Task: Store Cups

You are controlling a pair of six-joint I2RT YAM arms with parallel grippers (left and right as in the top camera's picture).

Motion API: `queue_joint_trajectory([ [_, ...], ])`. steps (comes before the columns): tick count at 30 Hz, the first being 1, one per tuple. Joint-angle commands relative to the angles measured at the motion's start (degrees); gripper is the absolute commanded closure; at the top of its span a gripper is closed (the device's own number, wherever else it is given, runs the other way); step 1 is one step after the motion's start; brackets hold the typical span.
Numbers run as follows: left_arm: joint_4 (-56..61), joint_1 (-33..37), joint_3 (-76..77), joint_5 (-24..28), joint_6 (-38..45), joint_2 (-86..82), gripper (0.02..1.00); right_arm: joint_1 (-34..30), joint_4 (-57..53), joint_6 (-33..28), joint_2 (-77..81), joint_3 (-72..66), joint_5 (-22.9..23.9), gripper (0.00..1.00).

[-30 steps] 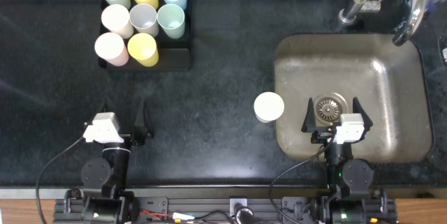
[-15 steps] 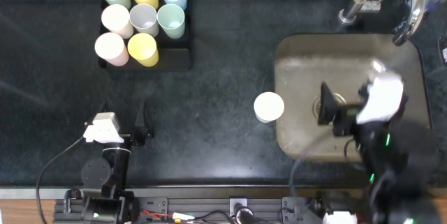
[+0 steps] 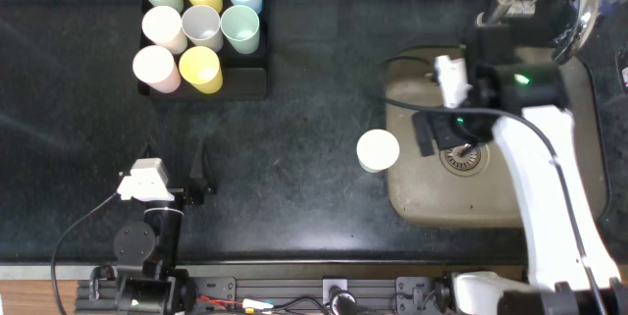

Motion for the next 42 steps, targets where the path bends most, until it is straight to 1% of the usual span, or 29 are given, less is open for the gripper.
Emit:
queue_joint_trajectory([
  [1,-0.2,0.4,0.0,0.3,1.1,-0.6,0.018,3.6,1.0,-4.7,3.4,1.3,-0.9,0.003],
  [7,-0.2,0.4,0.0,0.3,1.1,-0.6,0.018,4.3,4.2,-5.0,6.7,1.3,-0.9,0.003],
  [14,-0.2,0.4,0.0,0.3,1.1,-0.6,0.018,5.5,5.2,-8.6,10.0,1.1,-1.8,0.003],
  [19,-0.2,0.4,0.0,0.3,1.1,-0.6,0.018,7.7,4.7,-8.5,11.7,1.1,-2.5,0.005],
  [25,-0.2,0.4,0.0,0.3,1.1,-0.6,0.018,8.7,5.1,-8.7,13.7,1.1,-2.4,0.003],
  [28,-0.2,0.4,0.0,0.3,1.1,-0.6,0.020,8.7,6.2,-9.4,14.9,1.1,-1.7,0.003],
  [31,-0.2,0.4,0.0,0.3,1.1,-0.6,0.018,8.7,7.2,-9.5,16.2,1.0,0.2,0.005],
  [40,-0.2,0.4,0.0,0.3,1.1,-0.6,0.018,8.4,10.0,-9.9,16.9,1.0,0.3,0.001],
  [42,-0.2,0.4,0.0,0.3,1.1,-0.6,0.018,8.3,10.5,-10.1,16.9,1.0,0.3,0.058],
])
